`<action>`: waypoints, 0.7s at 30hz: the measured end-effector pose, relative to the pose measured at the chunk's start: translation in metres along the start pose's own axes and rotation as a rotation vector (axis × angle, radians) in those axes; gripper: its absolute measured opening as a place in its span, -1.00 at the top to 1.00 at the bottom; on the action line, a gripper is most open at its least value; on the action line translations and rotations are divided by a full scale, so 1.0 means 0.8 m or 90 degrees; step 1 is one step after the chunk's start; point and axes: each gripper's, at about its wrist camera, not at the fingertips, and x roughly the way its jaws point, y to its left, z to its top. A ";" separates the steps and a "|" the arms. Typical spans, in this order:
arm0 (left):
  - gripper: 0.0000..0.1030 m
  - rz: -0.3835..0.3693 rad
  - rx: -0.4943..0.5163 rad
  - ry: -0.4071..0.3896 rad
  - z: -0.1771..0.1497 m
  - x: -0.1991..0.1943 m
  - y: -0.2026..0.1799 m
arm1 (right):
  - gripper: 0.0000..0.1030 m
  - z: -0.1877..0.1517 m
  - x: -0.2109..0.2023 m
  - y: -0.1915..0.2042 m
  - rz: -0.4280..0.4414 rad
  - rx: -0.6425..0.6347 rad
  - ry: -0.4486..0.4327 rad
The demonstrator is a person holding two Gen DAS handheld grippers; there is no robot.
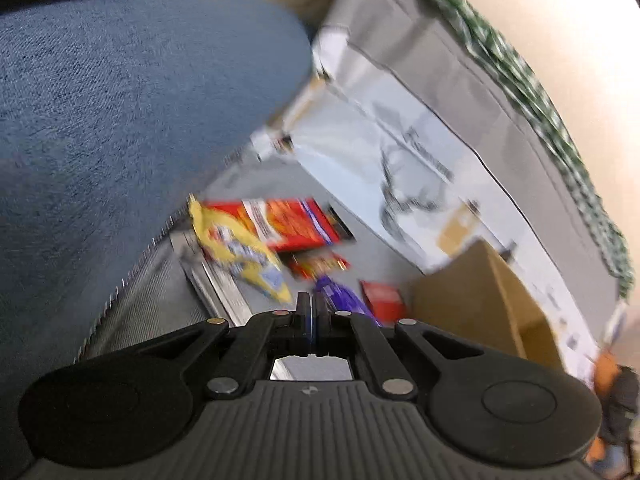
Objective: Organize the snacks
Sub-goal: 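Move both grippers from the box back to the snack pile, then grasp the yellow candy stick with the left gripper while the right grasps the cookie bag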
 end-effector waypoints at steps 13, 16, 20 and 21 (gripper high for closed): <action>1.00 0.033 0.150 0.236 -0.019 -0.004 -0.003 | 0.13 -0.066 -0.013 0.016 0.014 0.048 -0.037; 0.90 0.057 0.150 0.223 -0.020 -0.002 -0.008 | 0.13 -0.078 0.001 0.006 0.010 0.073 -0.027; 0.72 0.063 0.113 0.166 -0.011 -0.012 -0.001 | 0.09 -0.079 0.008 -0.004 0.011 0.103 -0.023; 0.69 0.065 0.106 0.150 -0.007 -0.014 -0.001 | 0.09 -0.079 0.009 -0.005 0.014 0.106 -0.024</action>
